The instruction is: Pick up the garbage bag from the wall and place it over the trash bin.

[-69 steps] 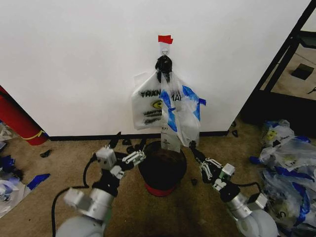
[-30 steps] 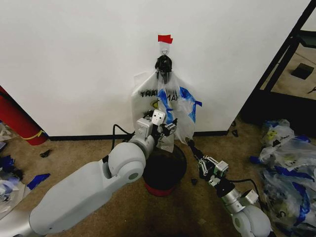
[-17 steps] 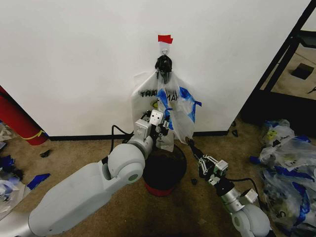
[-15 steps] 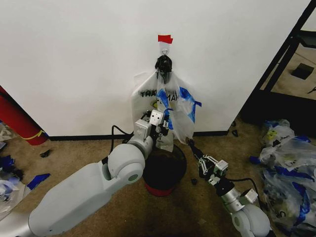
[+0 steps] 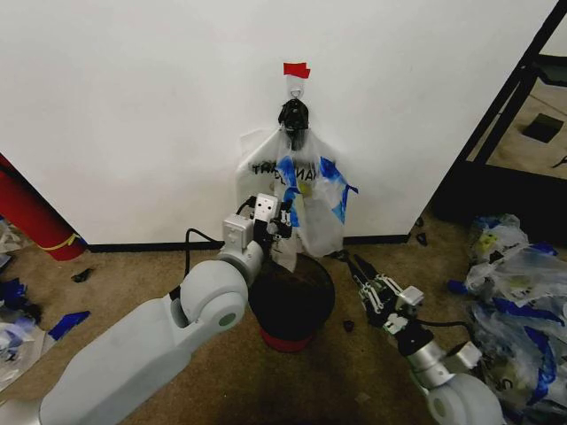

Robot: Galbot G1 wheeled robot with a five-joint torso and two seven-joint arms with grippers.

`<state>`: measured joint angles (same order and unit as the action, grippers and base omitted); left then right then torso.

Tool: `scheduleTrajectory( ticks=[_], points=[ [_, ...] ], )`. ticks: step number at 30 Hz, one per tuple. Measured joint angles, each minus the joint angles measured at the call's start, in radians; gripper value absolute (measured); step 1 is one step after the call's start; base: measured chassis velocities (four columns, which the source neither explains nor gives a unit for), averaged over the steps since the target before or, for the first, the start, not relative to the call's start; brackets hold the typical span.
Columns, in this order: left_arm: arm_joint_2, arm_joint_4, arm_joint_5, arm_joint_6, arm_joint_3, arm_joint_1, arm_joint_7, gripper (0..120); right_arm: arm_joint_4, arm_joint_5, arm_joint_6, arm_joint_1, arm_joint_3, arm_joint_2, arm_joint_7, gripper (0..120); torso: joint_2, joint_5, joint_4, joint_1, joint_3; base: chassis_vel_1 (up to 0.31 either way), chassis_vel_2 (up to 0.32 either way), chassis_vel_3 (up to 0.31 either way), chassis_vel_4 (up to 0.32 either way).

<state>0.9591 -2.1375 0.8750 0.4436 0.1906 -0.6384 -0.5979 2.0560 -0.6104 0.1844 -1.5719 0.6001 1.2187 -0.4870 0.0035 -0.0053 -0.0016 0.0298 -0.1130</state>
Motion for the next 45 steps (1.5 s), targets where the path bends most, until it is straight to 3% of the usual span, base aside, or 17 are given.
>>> scheduleTrajectory(
  ticks=[9, 14, 18, 20, 24, 28, 35, 45],
  points=[
    [0.005, 0.007, -0.008, -0.002, -0.005, -0.025, 0.012, 0, -0.071, -0.226, -0.067, 0.123, -0.009, -0.060, 0.050, 67, 0.000, 0.0002, 0.0003, 0.000, 0.000, 0.000, 0.000, 0.000, 0.000],
    [0.006, 0.018, -0.010, -0.002, 0.013, -0.012, 0.014, 0, -0.223, -0.381, -0.105, 0.312, -0.100, -0.081, 0.034, 88, 0.000, 0.0007, 0.0004, 0.000, 0.000, 0.000, 0.000, 0.000, 0.000],
    [0.012, 0.033, -0.007, -0.002, 0.042, 0.015, 0.014, 0, -0.314, -0.474, -0.136, 0.414, -0.121, -0.087, -0.023, 98, 0.000, 0.0002, 0.0009, 0.000, 0.000, 0.000, 0.000, 0.000, 0.000],
    [0.017, 0.039, -0.005, -0.002, 0.056, 0.027, 0.015, 0, -0.378, -0.532, -0.164, 0.471, -0.127, -0.090, -0.082, 100, 0.000, 0.0000, -0.0004, 0.000, 0.000, 0.000, 0.000, 0.000, 0.000],
    [0.018, 0.041, -0.004, -0.002, 0.060, 0.030, 0.015, 0, -0.437, -0.573, -0.189, 0.521, -0.141, -0.091, -0.135, 100, 0.000, 0.0002, -0.0002, 0.000, 0.000, 0.000, 0.000, 0.000, 0.000],
    [0.018, 0.042, -0.003, -0.002, 0.061, 0.031, 0.016, 0, -0.582, -0.578, -0.221, 0.616, -0.204, -0.071, -0.237, 100, 0.000, 0.0000, 0.0005, 0.000, 0.000, 0.000, 0.000, 0.000, 0.000],
    [0.008, 0.039, -0.001, -0.002, 0.057, 0.029, 0.017, 0, -0.669, -0.569, -0.223, 0.681, -0.230, -0.027, -0.257, 100, 0.000, 0.0001, 0.0003, 0.000, 0.000, 0.000, 0.000, 0.000, 0.000],
    [0.000, 0.033, 0.003, 0.000, 0.055, 0.028, 0.017, 0, -0.765, -0.585, -0.233, 0.799, -0.267, 0.024, -0.274, 88, 0.000, 0.0000, 0.0003, 0.000, 0.000, 0.000, 0.000, 0.000, 0.000]
  ],
)
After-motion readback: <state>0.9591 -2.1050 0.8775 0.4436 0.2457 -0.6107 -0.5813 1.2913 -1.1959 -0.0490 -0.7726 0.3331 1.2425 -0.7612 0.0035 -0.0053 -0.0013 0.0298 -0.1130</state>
